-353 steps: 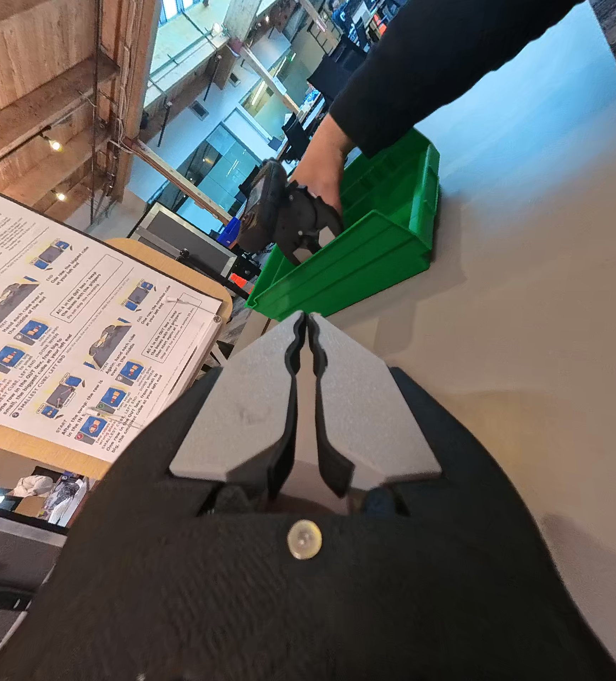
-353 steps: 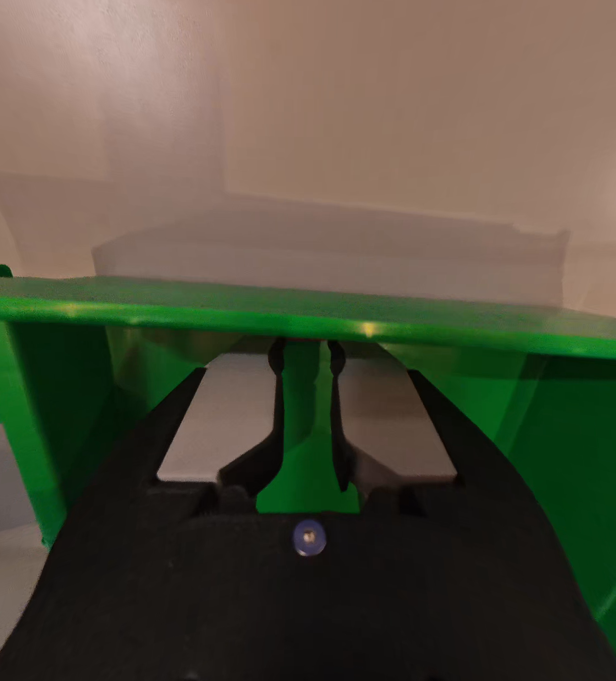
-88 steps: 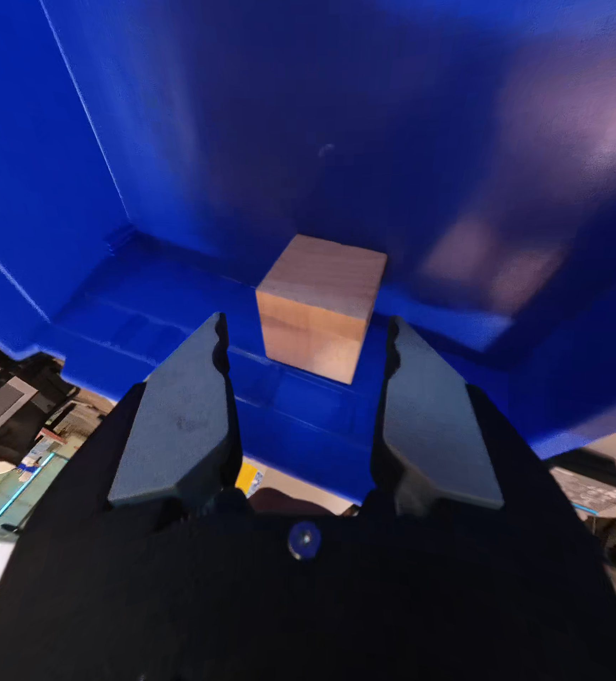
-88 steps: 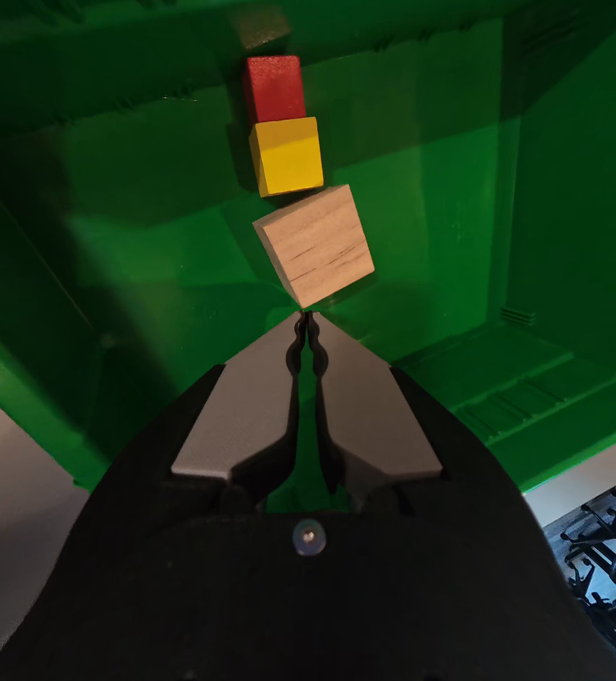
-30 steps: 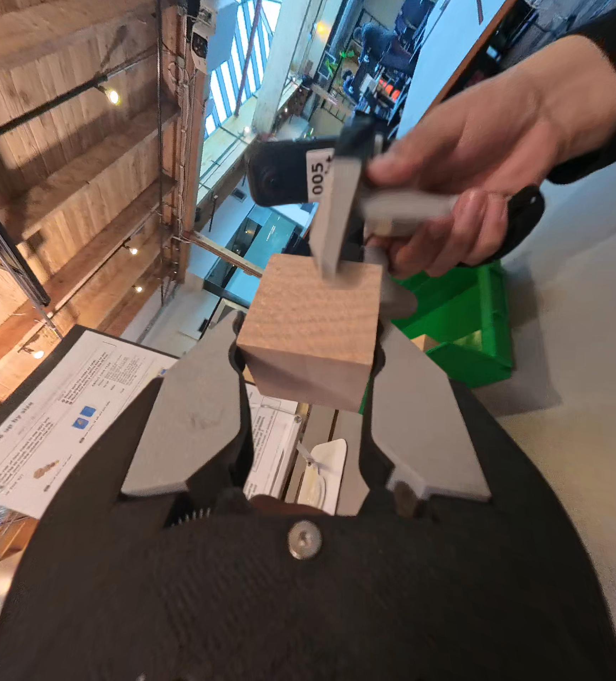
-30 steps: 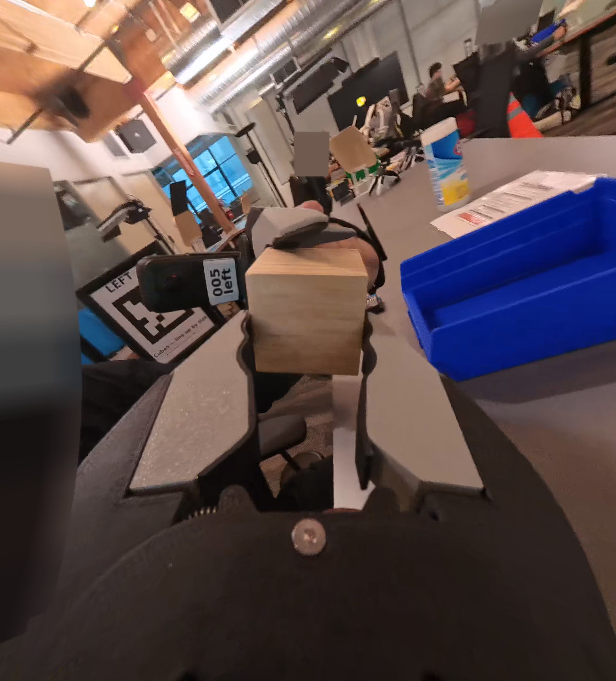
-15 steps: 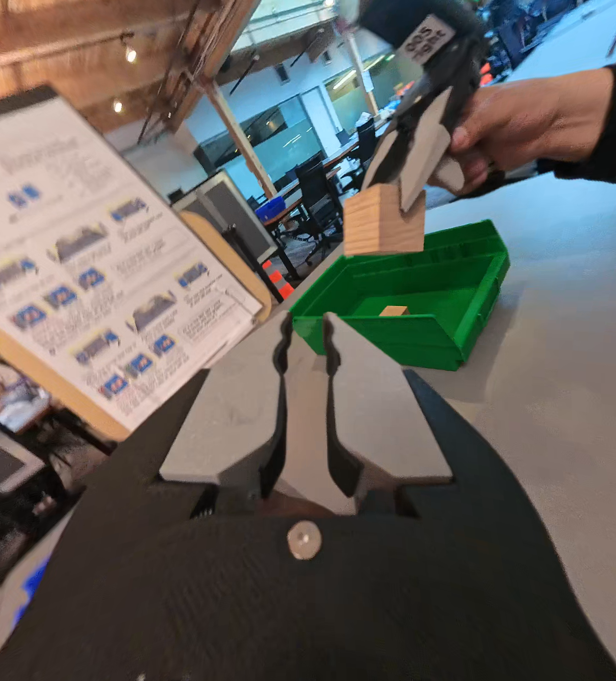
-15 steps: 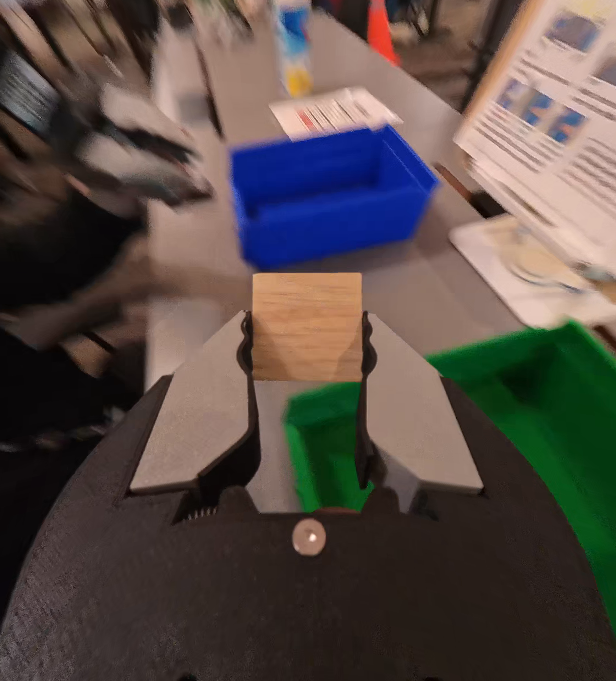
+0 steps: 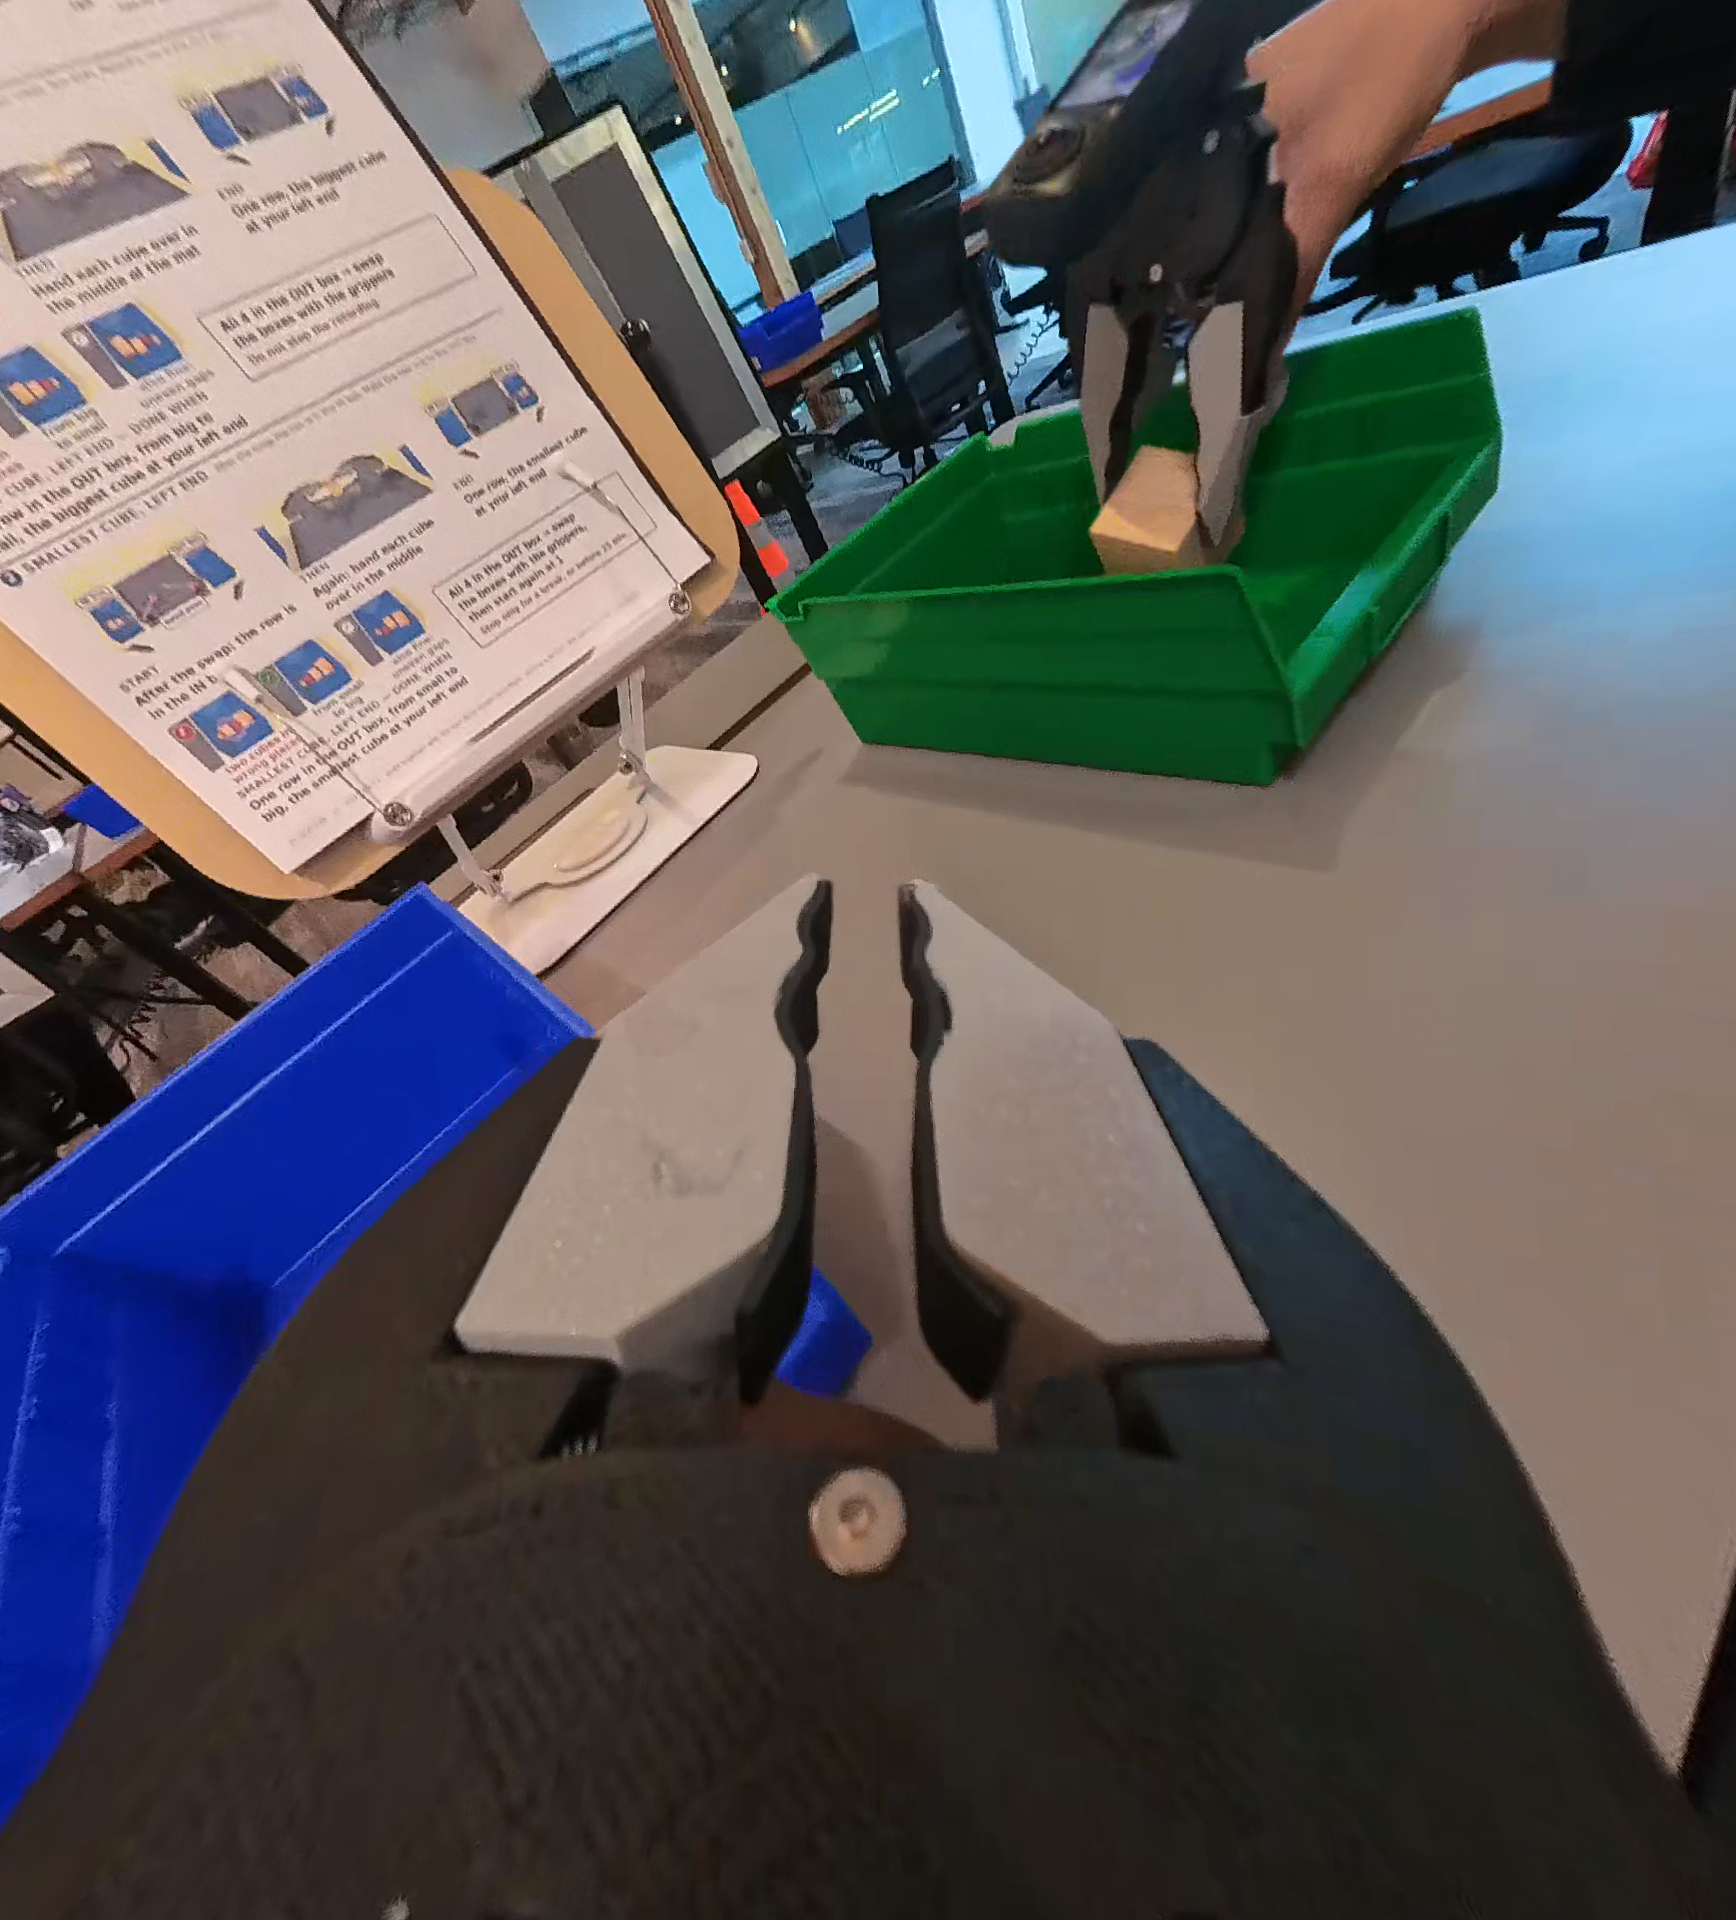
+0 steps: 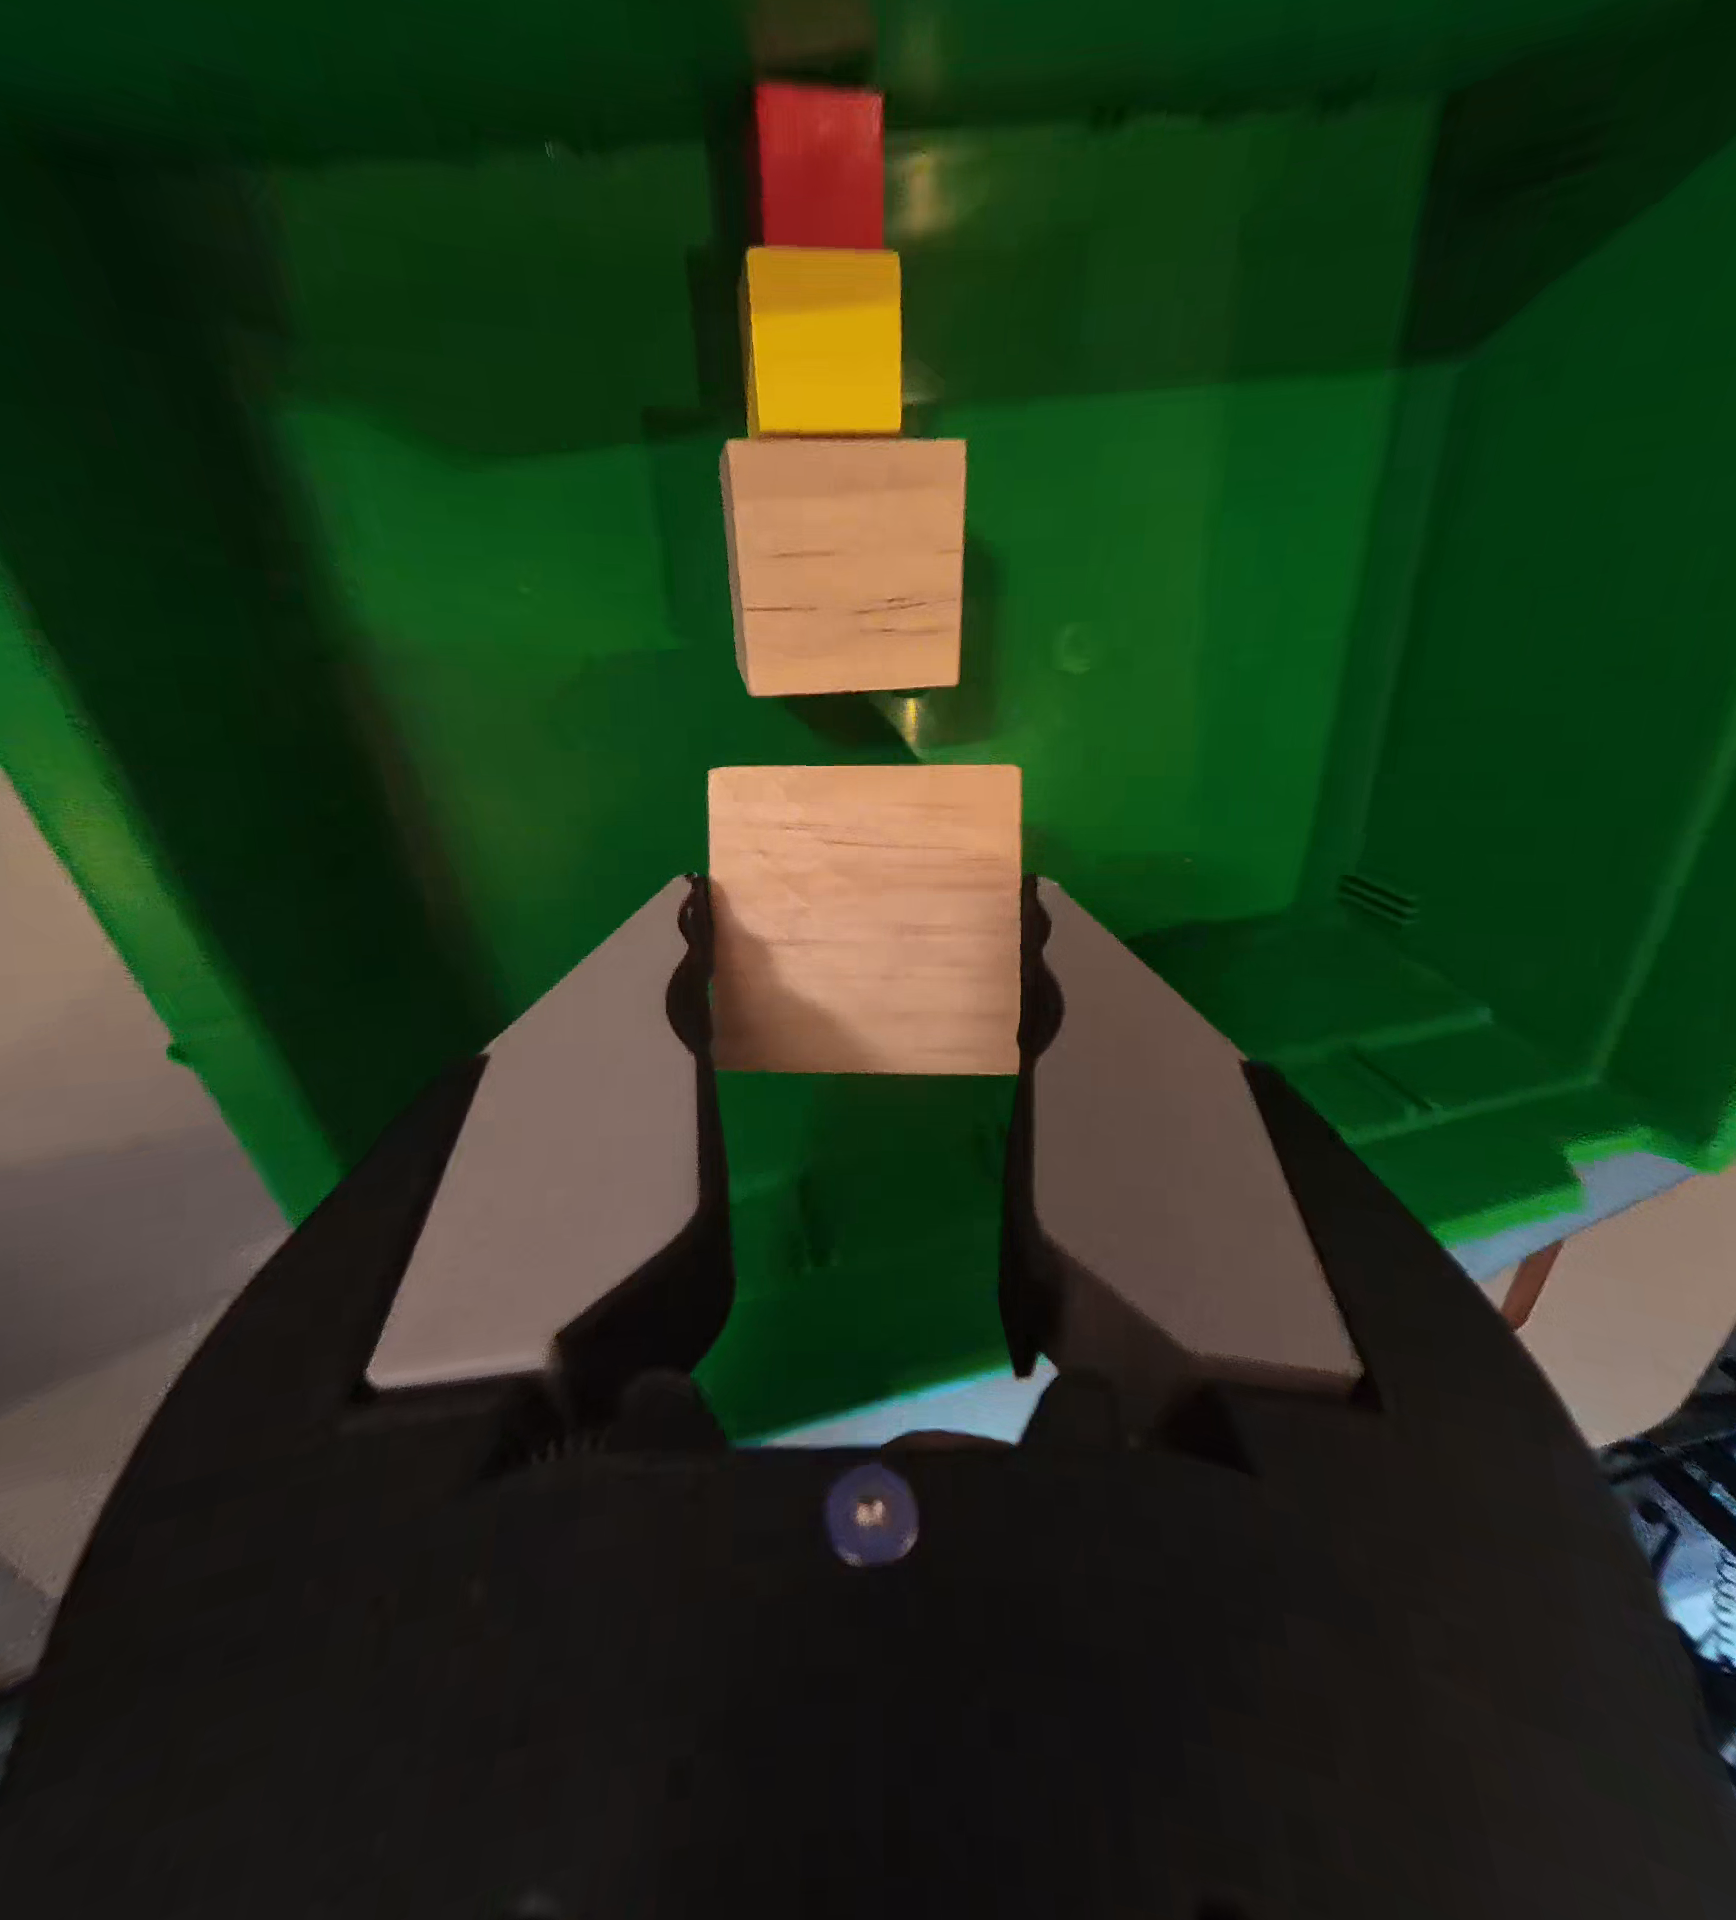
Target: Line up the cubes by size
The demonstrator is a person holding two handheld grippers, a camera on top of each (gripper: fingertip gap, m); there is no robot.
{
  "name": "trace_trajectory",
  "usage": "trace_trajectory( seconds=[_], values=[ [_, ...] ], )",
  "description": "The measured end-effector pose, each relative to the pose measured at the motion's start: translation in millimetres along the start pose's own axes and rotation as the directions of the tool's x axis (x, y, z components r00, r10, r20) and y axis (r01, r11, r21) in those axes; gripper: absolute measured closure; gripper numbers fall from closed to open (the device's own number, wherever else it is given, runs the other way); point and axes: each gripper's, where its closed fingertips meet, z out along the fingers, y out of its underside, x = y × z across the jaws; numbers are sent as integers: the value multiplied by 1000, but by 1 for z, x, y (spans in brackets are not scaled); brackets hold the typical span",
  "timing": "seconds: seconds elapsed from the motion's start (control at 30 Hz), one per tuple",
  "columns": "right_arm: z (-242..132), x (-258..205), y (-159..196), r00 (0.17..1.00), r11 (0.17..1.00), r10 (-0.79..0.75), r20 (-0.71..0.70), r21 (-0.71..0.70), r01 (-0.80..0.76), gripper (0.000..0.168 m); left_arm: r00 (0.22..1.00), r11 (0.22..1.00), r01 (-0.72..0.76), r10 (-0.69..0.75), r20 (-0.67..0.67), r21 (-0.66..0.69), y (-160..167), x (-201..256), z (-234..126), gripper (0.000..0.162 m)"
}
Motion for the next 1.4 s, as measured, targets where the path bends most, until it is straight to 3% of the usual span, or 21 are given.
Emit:
trace_trajectory(
  seconds=[0.03,0.17,0.27,0.3,0.53,0.6,0.67,0.87,1.07,1.17,1.23,1.4],
  values=[
    [6,1,1,1000,1000,-11,5,-10,11,111,1000,1000,4,-4,-3,-6,2,0,0,152],
    [10,0,-13,998,997,3,63,74,-7,111,1000,999,10,-11,-18,-31,7,1,-5,141],
    [16,0,-14,995,996,9,104,90,-19,111,992,994,72,-79,-94,-79,16,13,-9,93],
    [19,0,-12,994,996,10,106,90,-20,110,988,991,89,-101,-114,-102,21,17,-10,86],
    [31,3,1,994,997,73,77,25,-75,109,998,967,59,-66,-23,-246,70,11,-21,77],
    [17,5,-5,992,990,113,59,81,-118,108,999,958,45,-48,-2,-285,80,8,-24,77],
    [-6,9,-12,983,965,183,29,186,-185,96,999,952,36,-34,12,-304,85,5,-27,77],
    [-75,-44,-44,940,782,334,65,538,-315,92,996,924,8,28,89,-383,106,-13,-33,77],
    [-55,-119,-74,870,665,480,113,599,-445,90,993,835,-48,100,67,-548,131,-18,-20,77],
    [-50,-130,-105,763,467,576,294,648,-601,87,988,838,72,14,154,-541,125,-23,0,79],
    [-49,-127,-122,702,347,624,343,684,-642,79,966,840,191,-69,250,-507,122,-28,12,80],
    [-47,-100,-130,524,203,835,167,792,-576,77,863,857,378,-190,467,-350,117,-35,25,86]
  ],
)
